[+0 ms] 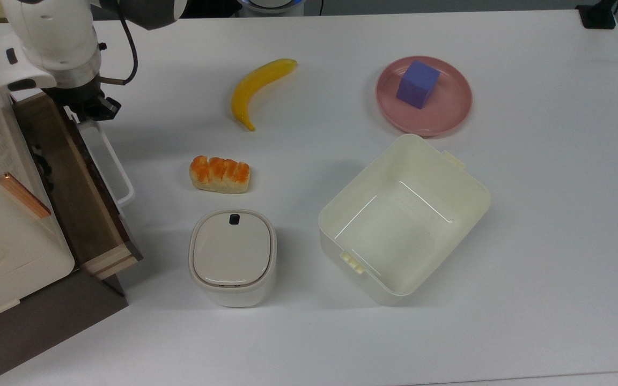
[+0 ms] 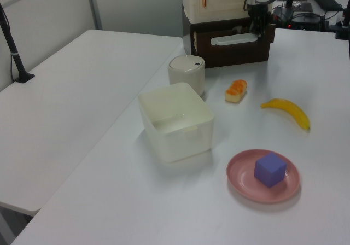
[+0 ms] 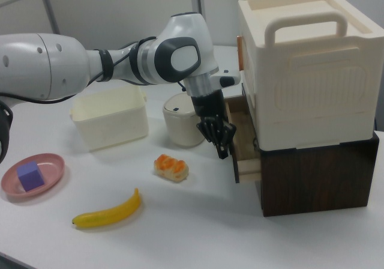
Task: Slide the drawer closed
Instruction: 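Push the drawer front with the gripper into the storage unit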
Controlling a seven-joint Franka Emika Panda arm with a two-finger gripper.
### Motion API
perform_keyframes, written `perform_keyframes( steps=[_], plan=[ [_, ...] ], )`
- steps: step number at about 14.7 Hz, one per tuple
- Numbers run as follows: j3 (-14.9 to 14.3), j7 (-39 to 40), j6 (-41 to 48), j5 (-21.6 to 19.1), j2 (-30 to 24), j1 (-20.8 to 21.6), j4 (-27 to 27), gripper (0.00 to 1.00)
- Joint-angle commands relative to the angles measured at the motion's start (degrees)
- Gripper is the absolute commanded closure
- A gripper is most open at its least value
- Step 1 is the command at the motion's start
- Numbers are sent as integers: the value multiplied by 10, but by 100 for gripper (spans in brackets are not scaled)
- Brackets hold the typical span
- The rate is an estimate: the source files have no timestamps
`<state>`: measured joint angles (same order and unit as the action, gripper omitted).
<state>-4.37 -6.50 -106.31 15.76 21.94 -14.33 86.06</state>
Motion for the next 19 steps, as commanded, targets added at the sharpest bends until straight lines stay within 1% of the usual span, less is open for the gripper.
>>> perform_keyframes(
  steps=[1,6,9,12,16,19],
  plan=[
    [-3,-41,-32,4,9,-3,-10,100],
    [-3,-64,-35,4,14,-6,-11,100],
    [-4,-100,-70,3,14,-16,-11,100],
    [-3,-113,-80,2,14,-26,-11,100],
    [-4,-137,-114,-18,14,-36,-10,100],
    [-4,-152,-121,-22,14,-44,-10,100]
  ],
)
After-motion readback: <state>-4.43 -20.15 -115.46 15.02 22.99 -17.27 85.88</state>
